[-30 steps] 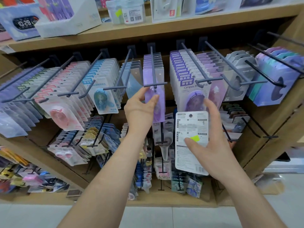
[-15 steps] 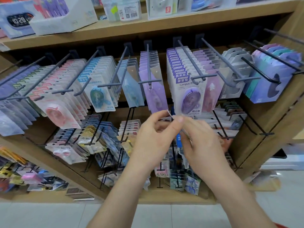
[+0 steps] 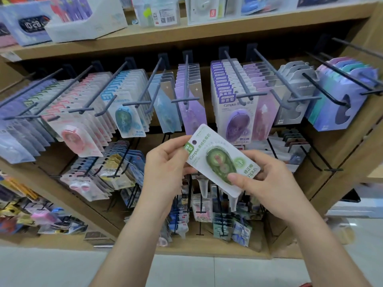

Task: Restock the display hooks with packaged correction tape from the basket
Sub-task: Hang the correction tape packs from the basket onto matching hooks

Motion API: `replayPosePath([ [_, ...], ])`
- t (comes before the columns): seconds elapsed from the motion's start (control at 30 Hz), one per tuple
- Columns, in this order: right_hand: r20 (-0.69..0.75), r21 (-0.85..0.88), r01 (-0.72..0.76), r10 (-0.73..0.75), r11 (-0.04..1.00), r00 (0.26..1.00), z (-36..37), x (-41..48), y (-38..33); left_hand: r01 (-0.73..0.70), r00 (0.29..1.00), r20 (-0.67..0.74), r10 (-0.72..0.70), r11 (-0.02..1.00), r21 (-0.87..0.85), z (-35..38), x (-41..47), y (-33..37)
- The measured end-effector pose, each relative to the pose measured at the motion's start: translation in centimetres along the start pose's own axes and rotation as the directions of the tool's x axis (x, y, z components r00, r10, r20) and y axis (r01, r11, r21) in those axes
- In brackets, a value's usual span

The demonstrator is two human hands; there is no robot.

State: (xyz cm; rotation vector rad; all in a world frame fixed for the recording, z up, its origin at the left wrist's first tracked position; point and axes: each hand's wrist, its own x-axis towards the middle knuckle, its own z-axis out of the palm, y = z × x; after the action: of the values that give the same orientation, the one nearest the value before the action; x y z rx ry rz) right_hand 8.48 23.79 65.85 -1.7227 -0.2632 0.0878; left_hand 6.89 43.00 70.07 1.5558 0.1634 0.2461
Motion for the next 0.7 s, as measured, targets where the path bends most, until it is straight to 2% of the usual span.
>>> replayPosePath([
  [0.2, 0.007, -0.132, 0.052, -0.051, 0.99, 0.999, -0.2, 0.3, 0.7, -0.081, 0.997, -0.008, 0.082, 0.996, 0.04, 0.0, -0.2, -0.7],
  [0.37, 0.086, -0.134, 0.068, -0.057, 0.989, 0.995, 0.8, 1.3, 1.5, -0.111, 0.994, 0.004, 0.111, 0.991, 0.072, -0.8, -1.0, -1.4],
  [0.47, 0.2, -0.039, 0.062, -0.053, 0.997, 0.978, 2.2, 2.0, 1.0, -0.105, 0.992, -0.06, 0.11, 0.992, 0.074, -2.1, -1.9, -1.6],
  [0.53, 0.263, -0.047, 0.1, -0.084, 0.994, 0.961, 3.6, 2.4, 0.5, -0.106, 0.987, -0.115, 0.113, 0.992, 0.07, -3.3, -2.6, -1.7],
  [0.7, 0.283, -0.048, 0.146, -0.127, 0.988, 0.951, 8.3, 2.8, -1.3, -0.113, 0.97, -0.215, 0.114, 0.993, 0.016, -7.5, -3.8, -1.3],
])
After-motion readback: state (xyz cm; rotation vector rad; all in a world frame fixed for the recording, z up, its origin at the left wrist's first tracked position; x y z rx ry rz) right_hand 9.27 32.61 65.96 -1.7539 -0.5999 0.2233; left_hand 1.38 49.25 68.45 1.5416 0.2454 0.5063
